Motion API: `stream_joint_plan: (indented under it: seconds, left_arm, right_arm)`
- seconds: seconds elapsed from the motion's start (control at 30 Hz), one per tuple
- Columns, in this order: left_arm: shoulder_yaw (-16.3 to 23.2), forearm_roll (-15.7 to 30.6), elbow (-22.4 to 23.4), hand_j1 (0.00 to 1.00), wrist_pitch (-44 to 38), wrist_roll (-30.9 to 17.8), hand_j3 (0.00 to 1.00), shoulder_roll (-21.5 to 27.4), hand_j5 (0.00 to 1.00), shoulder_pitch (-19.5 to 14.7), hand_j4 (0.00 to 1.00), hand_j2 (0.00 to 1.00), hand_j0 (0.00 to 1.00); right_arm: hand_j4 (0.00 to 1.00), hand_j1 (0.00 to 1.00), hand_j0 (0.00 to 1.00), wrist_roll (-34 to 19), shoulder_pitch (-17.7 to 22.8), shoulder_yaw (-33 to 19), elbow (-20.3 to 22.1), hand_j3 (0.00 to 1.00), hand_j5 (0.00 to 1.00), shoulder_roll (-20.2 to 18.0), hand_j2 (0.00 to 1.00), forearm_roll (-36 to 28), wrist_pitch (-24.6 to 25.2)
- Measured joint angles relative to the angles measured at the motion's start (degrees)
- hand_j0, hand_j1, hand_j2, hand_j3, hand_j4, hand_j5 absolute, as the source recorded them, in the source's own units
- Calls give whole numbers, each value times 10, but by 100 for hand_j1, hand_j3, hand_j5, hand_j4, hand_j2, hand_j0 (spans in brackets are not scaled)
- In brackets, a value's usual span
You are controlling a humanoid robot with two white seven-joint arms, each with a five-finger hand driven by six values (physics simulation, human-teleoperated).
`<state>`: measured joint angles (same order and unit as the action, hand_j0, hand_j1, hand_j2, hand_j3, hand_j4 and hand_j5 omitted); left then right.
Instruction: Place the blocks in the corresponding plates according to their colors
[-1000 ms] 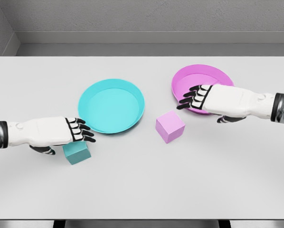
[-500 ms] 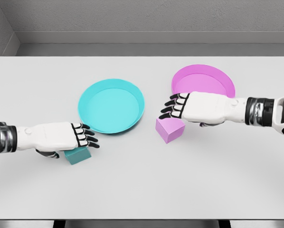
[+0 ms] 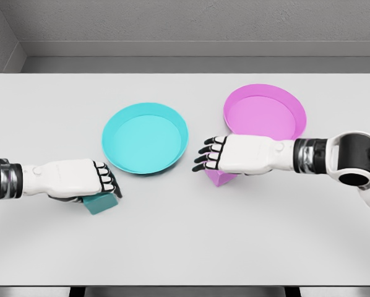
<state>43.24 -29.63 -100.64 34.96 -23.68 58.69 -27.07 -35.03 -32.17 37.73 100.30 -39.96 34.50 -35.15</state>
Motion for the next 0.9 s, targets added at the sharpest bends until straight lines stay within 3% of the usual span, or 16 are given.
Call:
stream_joint_plan:
  seconds: [0.2,0.57,0.7,0.83,0.87,0.9]
  left_arm:
    - [0,-2,-1,48,1,-1,48,-1,48,-9,48,48,48]
    - [-8,24,8,48,2,0,48,-14,48,-96,48,48,48]
    - [-9,27,49,48,1,0,48,-41,48,-135,48,48,48]
    - [-9,26,102,47,1,-12,47,-85,47,-149,47,47,47]
    - [-9,24,110,47,2,-19,47,-97,47,-150,47,47,47]
    - [-8,23,120,47,1,-27,47,-111,47,-153,47,47,47]
  right_arm:
    - [99,99,99,0,0,1,-13,99,99,2,99,13,0]
    - [100,100,100,0,2,2,-52,100,100,32,100,43,0]
    - [100,100,100,0,5,4,-57,100,100,34,100,48,0]
    - [100,100,100,1,4,5,-64,100,100,34,100,47,1]
    - [96,96,96,1,4,5,-65,96,96,34,96,47,1]
    - [86,86,86,1,4,5,-66,86,86,34,86,47,2]
